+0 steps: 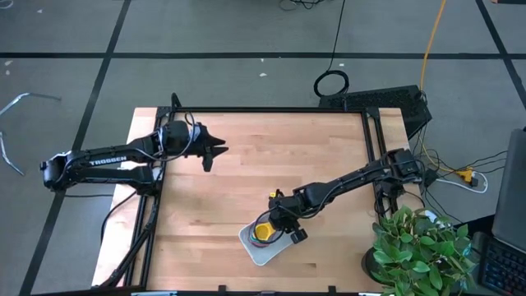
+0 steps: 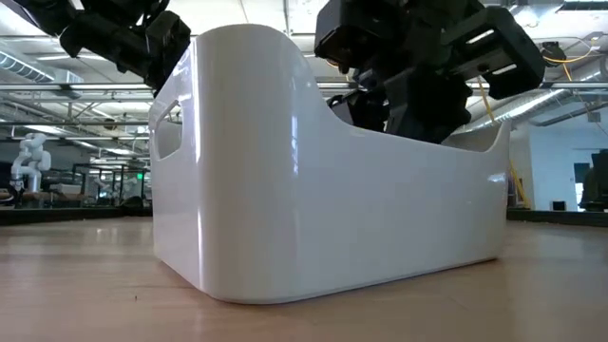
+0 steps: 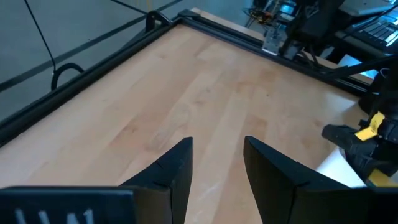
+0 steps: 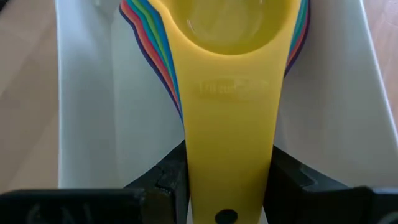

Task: Nest measuring cups in basket
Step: Put the nested measuring cups into the white bin, then return to Home Position

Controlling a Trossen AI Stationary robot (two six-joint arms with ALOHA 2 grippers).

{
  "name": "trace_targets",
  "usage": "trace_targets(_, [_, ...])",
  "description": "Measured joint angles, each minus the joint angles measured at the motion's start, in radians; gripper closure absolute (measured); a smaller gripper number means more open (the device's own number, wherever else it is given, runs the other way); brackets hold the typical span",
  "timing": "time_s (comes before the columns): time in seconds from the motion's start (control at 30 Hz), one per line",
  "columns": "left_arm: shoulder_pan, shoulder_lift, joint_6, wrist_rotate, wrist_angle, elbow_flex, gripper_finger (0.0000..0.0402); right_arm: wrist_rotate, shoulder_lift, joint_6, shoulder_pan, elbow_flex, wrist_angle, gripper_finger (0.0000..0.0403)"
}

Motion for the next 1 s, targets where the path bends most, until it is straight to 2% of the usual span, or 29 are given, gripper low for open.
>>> trace_targets(0.13, [-0.011,0.0,-0.008,-0.001,0.0,0.0,0.0256,-0.001,0.005,-0.004,0.0,0.001,0.001,0.0269])
trace_targets(0.37, [-0.013,0.0,-0.014,-0.001,-0.001,0.0,0.0256,-0.005,-0.036,-0.002,-0.002,-0.002,-0.019,0.0165])
trace_targets(0.47, [-0.013,0.0,-0.014,-0.001,-0.002,0.0,0.0256,-0.005,-0.068,0.0,-0.002,-0.002,-0.031,0.014])
trace_targets(0.6, [-0.013,0.0,-0.015,-0.001,-0.002,0.0,0.0256,-0.005,-0.12,-0.005,-0.003,-0.002,-0.042,0.0128])
trace_targets(0.77, [-0.013,0.0,-0.016,0.002,0.001,0.0,0.0256,0.051,-0.274,-0.039,-0.048,-0.002,-0.042,0.0142])
trace_targets(0.87, [-0.013,0.0,-0.008,0.01,0.009,0.003,0.0257,0.079,-0.425,-0.056,-0.134,-0.029,-0.007,0.0173])
trace_targets(1.0, [-0.013,-0.013,0.019,0.042,0.011,0.033,0.0258,0.059,-0.676,-0.09,-0.276,-0.175,0.132,0.0232])
